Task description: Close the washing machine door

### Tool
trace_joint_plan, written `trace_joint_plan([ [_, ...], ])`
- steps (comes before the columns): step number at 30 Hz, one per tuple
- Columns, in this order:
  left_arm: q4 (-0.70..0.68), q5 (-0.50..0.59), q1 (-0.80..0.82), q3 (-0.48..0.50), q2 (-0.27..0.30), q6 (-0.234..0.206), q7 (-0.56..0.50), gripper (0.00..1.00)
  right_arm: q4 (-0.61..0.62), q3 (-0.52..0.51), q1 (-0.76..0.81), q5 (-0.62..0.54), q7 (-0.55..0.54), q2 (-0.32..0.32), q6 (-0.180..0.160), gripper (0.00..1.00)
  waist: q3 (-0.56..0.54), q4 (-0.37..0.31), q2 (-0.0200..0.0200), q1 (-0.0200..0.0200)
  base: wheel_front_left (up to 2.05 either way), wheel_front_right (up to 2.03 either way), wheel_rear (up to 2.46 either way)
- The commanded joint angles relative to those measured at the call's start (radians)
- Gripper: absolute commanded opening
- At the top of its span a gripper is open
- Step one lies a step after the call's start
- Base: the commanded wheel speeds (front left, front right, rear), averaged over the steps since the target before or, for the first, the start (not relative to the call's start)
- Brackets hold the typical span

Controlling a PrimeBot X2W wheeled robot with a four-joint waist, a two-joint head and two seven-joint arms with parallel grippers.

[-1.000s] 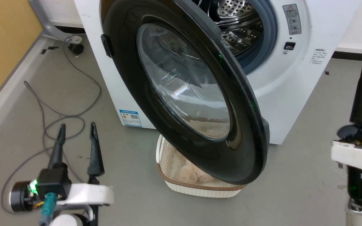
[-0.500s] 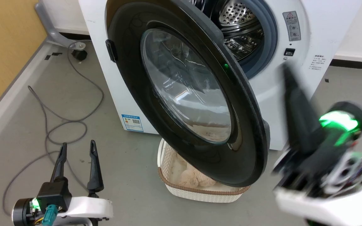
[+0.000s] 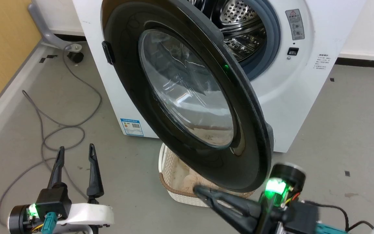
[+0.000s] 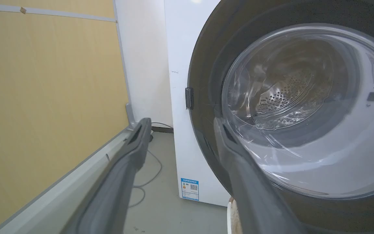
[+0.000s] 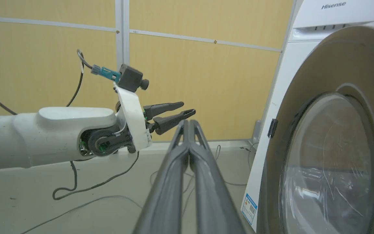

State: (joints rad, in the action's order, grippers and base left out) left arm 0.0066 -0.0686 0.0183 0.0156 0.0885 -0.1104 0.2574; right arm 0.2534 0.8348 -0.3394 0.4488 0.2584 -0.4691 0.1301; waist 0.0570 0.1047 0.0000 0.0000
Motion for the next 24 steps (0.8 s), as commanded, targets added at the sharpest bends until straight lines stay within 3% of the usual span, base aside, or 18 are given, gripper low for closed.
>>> trace_joint_plan([
  [1,-0.004,0.006,-0.013,0.004,-0.003,0.004,0.004,1.0,-0.025,0.006,0.005,-0.005,0.003,-0.01,0.001,0.0,0.002,-0.002,0.0,0.0,0.0,0.0,0.0],
  [5,-0.008,0.016,-0.012,0.006,-0.009,0.009,0.004,1.0,-0.145,-0.015,0.028,-0.047,0.003,-0.025,0.001,0.0,0.007,-0.007,0.0,0.0,0.0,0.0,0.0],
  [6,-0.009,0.022,-0.009,0.005,-0.013,0.012,0.004,1.0,-0.227,-0.08,0.056,-0.062,0.003,-0.006,0.001,0.0,0.014,-0.009,0.0,0.0,0.0,0.0,0.0],
  [9,-0.009,0.027,-0.002,-0.001,-0.016,0.015,0.004,1.0,-0.29,-0.13,0.067,-0.094,0.003,0.014,0.001,0.0,0.026,-0.008,0.0,0.0,0.0,0.0,0.0],
  [16,-0.009,0.039,0.022,-0.026,-0.024,0.019,0.004,1.0,-0.376,-0.262,0.063,-0.137,0.003,0.059,0.001,0.0,0.061,0.001,0.0,0.0,0.0,0.0,0.0],
  [24,-0.011,0.04,0.055,-0.043,-0.029,0.022,0.004,1.0,-0.424,-0.503,0.051,-0.194,0.003,0.12,0.001,0.0,0.116,0.005,0.0,0.0,0.0,0.0,0.0],
])
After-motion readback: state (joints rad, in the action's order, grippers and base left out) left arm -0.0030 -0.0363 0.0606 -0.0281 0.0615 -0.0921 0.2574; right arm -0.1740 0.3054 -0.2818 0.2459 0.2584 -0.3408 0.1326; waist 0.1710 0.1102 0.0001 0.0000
